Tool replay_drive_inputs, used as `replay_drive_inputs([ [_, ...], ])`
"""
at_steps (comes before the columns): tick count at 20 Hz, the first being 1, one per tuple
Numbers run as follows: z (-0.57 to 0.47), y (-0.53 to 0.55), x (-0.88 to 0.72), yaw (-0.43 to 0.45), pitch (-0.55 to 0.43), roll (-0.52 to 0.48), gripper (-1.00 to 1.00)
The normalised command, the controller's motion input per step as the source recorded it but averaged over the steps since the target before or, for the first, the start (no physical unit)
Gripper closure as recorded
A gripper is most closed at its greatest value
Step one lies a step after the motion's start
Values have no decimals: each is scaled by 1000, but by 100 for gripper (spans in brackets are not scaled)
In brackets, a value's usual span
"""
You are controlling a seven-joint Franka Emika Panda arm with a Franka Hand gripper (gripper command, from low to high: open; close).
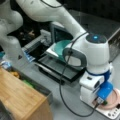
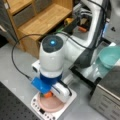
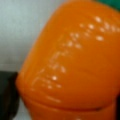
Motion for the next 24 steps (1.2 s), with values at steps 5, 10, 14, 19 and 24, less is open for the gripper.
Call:
replay_drive_inputs([
  [5, -105, -48, -167, 80, -149, -91, 100],
  [10, -103, -62, -190, 81, -150, -84, 100],
  [14, -26, -66, -230, 80, -123, -76, 100],
  [19, 43, -69, -272, 83, -77, -67, 100],
  [24, 108, -53, -267, 82, 20, -40, 100],
])
